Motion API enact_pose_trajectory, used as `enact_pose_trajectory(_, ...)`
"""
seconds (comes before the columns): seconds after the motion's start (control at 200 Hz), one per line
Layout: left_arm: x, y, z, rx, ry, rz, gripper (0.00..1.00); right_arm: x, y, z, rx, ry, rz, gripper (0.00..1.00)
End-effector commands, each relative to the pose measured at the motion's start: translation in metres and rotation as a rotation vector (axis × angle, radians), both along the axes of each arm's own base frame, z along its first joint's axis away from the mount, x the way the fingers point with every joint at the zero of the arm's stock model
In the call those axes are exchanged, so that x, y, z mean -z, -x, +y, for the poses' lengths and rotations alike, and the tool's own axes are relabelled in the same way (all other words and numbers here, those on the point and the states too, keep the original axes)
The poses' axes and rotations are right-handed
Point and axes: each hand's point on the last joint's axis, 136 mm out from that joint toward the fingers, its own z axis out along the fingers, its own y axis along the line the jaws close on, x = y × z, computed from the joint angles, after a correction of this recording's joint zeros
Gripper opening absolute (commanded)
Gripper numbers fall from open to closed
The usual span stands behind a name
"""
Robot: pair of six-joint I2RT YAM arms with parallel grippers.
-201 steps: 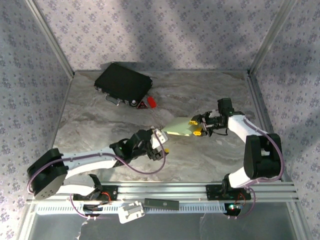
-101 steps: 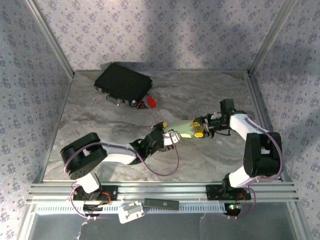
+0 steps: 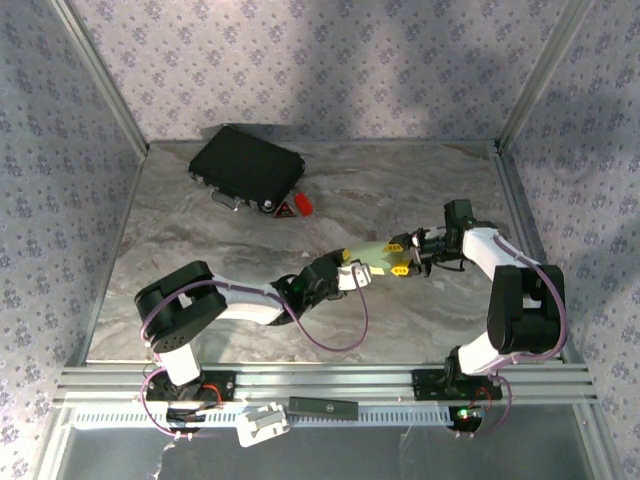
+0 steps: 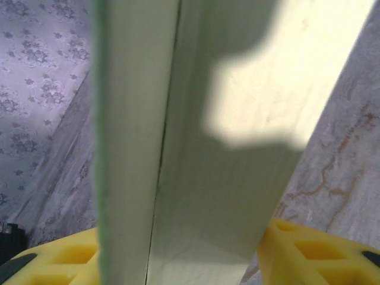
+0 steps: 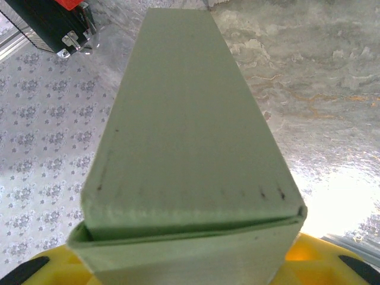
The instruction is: Fold the paper box
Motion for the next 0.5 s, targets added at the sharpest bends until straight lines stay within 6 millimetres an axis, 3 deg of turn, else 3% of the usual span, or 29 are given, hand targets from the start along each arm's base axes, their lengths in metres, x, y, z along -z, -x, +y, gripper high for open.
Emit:
enact_pose_trajectory(0.0,-0.032,-0.003,-0.004,0.002,0.045,-0.026,0.52,-0.003,0.008,-0.001,-0.004,-0.022,0.044,0.47)
enact_pose_trajectory(0.14,-0.031,0.003,0.002,0.005,0.001,0.018,0.53,-0.013,0.005,-0.005,-0.019,-0.007,-0.010,0.55)
enact_pose_trajectory(0.275,-0.034,0.016,0.015,0.022,-0.071,0.113,0.51,-0.036,0.001,-0.015,-0.044,0.095,-0.147,0.62)
enact_pose_trajectory(0.495,-0.040,0.046,0.046,0.046,-0.237,0.367,0.46,-0.048,0.001,-0.030,-0.048,0.246,-0.301,0.62)
